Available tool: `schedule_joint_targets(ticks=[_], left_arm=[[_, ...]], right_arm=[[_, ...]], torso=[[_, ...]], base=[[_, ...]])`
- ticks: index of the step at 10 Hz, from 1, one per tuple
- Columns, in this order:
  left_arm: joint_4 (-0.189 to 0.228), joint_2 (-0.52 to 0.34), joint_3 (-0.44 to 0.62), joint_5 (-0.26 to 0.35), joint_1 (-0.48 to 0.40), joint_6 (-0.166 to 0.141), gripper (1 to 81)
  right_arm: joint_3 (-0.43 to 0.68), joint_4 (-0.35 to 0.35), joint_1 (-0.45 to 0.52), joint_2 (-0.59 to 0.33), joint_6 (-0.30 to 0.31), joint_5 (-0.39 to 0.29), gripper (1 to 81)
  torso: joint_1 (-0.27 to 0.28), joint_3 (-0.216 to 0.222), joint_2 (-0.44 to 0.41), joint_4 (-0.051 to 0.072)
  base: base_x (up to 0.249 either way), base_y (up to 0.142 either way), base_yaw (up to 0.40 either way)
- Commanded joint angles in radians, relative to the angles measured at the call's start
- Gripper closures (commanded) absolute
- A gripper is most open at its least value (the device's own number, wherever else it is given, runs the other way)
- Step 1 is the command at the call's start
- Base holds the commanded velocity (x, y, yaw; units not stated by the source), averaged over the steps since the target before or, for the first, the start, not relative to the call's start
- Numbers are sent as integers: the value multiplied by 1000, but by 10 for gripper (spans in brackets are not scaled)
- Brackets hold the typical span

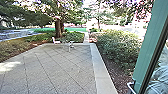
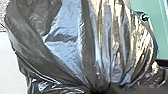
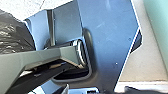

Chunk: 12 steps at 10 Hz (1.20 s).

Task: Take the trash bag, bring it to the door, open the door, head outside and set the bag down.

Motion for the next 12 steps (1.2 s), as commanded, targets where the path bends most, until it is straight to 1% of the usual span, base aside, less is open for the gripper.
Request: schedule_joint_targets(ticks=[1,3,9,12], left_arm=[[5,-2,2,62,-57,0,811],[7,-2,3,62,-57,0,811],[5,-3,2,62,-56,0,811],[5,-6,2,62,-57,-2,811]], right_arm=[[4,-2,47,3,-5,-59,10],[4,-15,52,15,-20,-68,10],[4,-10,53,14,-20,-62,10],[4,-2,53,10,-17,-59,10]], torso=[[0,0,0,0],[0,0,0,0],[0,0,0,0],[1,0,0,0]], base=[[122,0,0],[122,0,0],[121,0,0],[26,0,0]])
